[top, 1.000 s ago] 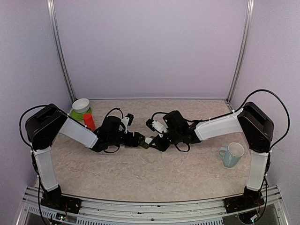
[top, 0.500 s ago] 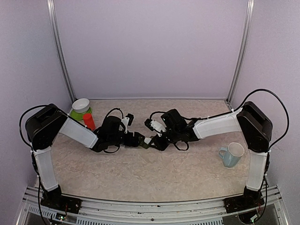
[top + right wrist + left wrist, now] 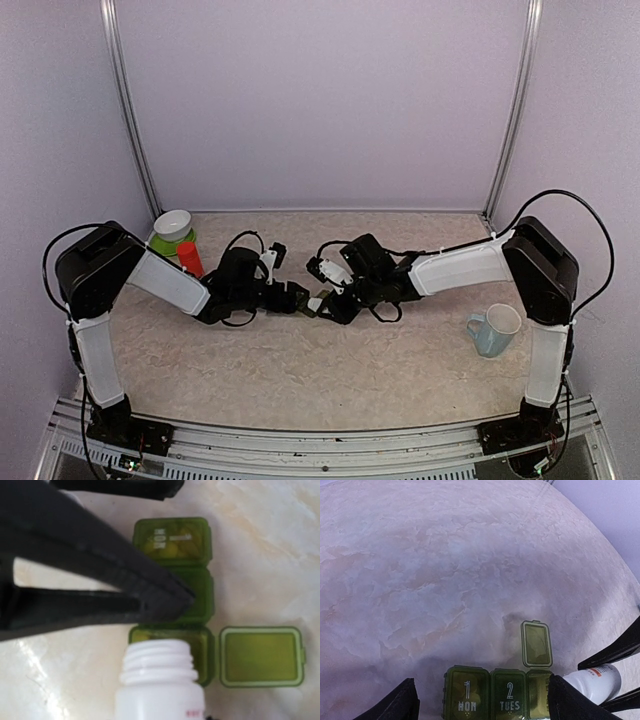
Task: Sort the pills into containers
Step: Pour the pill into the compartment of the pill container.
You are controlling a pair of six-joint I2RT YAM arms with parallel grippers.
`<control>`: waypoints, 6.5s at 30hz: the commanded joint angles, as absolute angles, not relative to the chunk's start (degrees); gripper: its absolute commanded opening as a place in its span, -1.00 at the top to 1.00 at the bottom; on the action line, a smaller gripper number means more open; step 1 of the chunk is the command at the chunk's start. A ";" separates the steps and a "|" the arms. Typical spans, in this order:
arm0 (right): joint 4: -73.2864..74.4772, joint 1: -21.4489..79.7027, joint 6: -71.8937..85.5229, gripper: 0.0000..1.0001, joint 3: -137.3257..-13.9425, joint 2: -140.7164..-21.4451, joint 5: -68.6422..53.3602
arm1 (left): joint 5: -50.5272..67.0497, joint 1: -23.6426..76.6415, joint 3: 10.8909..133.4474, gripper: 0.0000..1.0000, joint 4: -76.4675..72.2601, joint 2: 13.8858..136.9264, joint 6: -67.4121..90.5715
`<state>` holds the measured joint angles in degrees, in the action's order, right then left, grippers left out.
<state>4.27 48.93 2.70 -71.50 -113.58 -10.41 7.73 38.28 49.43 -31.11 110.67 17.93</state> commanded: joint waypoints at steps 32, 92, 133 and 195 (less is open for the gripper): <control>13.47 49.57 2.64 0.88 -78.00 -115.36 -11.21 | 8.69 38.67 52.20 -0.72 -29.27 112.85 16.54; 29.50 49.51 3.50 0.86 -89.78 -119.97 -10.56 | 8.78 39.46 53.68 -0.71 -27.83 114.13 15.59; 38.42 49.18 3.14 0.84 -97.30 -123.35 -9.71 | 9.05 39.90 54.12 -0.71 -27.53 114.31 15.12; 50.71 47.09 2.98 0.70 -112.28 -130.25 -11.53 | 7.83 41.87 55.20 -0.71 -26.17 114.21 12.31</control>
<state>52.69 47.44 3.60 -110.21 -129.03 -10.63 6.00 40.64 53.76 -25.89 114.02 13.19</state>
